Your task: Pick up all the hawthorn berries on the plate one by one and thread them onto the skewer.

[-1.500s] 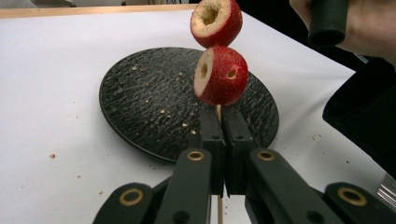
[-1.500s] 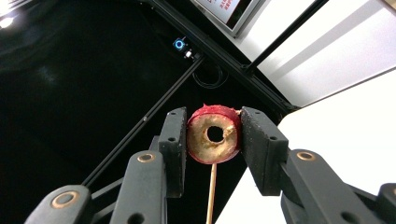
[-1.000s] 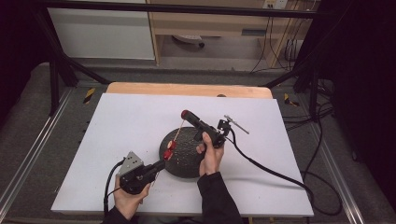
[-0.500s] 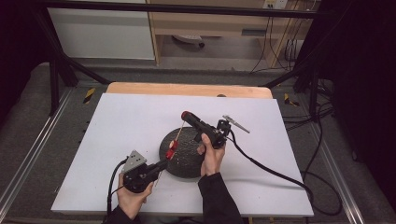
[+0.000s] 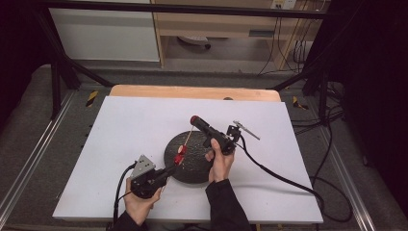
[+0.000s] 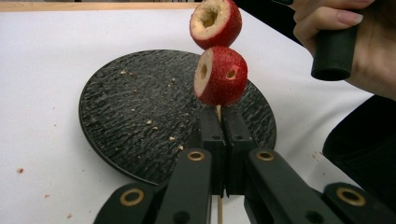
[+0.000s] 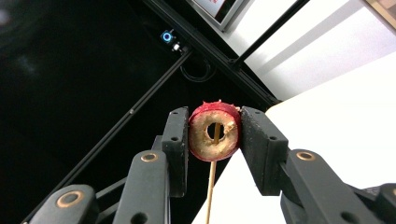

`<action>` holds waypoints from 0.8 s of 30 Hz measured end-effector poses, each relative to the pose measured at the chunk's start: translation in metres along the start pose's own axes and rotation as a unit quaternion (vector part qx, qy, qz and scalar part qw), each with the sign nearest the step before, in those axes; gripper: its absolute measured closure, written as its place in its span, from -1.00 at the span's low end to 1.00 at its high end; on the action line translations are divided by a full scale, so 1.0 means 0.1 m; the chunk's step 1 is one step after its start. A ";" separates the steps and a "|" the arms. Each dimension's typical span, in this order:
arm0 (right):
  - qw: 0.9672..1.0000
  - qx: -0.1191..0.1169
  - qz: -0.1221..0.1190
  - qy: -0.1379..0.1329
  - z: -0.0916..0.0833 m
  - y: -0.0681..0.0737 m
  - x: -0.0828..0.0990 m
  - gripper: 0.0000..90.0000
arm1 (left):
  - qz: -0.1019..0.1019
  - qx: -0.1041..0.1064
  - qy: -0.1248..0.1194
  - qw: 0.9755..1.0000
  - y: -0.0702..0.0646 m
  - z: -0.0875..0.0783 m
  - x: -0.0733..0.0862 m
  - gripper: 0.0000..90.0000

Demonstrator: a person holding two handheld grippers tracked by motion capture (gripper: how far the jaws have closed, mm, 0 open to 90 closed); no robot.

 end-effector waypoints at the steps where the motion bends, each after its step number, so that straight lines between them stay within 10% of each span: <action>1: 1.000 -0.001 0.001 0.001 0.00 0.00 0.00 0.42 | 0.000 0.001 0.000 1.000 0.00 0.00 0.00 0.97; 13: 1.000 -0.011 -0.025 -0.004 0.03 -0.04 0.01 0.42 | -0.009 0.004 -0.010 1.000 0.04 -0.05 0.01 0.97; 24: 1.000 -0.009 0.017 -0.010 0.07 -0.10 0.02 0.42 | -0.001 -0.008 -0.012 1.000 0.06 -0.07 0.00 0.97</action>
Point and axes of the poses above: each handheld gripper's, and its own axes: z roughly forward along the jaws, x roughly out of its underside, y roughly to its left, the point moved 6 cm from there along z, roughly forward along the jaws, and after that the axes turned 5 degrees about z, right-handed, at the moved point
